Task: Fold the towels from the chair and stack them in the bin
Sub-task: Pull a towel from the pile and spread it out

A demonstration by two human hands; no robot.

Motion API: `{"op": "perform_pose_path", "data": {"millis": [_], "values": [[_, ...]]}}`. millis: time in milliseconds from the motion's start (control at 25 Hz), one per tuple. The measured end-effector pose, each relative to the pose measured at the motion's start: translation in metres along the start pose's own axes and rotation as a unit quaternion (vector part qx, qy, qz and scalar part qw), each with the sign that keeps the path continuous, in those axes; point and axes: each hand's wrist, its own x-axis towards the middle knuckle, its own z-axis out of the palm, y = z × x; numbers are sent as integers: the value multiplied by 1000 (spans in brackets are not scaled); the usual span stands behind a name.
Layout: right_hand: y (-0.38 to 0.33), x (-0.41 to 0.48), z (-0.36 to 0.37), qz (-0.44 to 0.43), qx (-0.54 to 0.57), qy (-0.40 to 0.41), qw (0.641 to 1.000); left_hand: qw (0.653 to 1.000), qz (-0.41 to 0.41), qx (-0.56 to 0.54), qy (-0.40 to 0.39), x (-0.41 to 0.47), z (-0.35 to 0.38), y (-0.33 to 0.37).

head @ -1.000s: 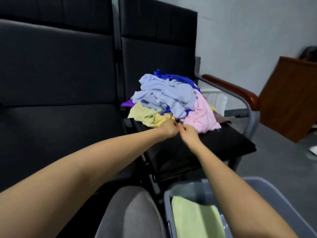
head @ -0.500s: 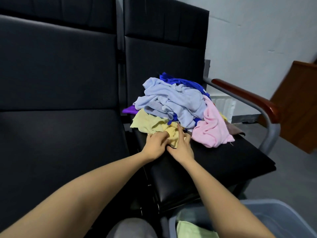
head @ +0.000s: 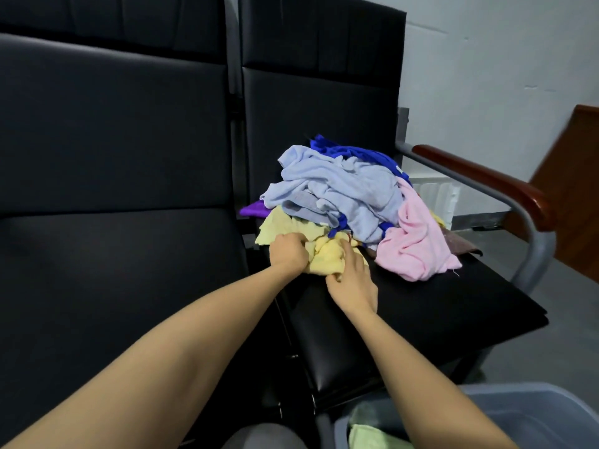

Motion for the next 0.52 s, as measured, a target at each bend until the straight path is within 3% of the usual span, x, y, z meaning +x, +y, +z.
{"op": "perform_pose_path", "data": {"millis": [120,200,360,520], "values": [[2,-3,2,-1,-12,-2,1000,994,13,-98,52,-7,-3,11],[2,-2,1,-2,-19,-1,1000,983,50,-175,35,-23,-4,23],[4,-4,-6,37,62,-3,997,945,156,-252,-136,-61,-5,48],[7,-7,1,12,65,-24,998,884,120,-355,-280,-70,-27,48]]}}
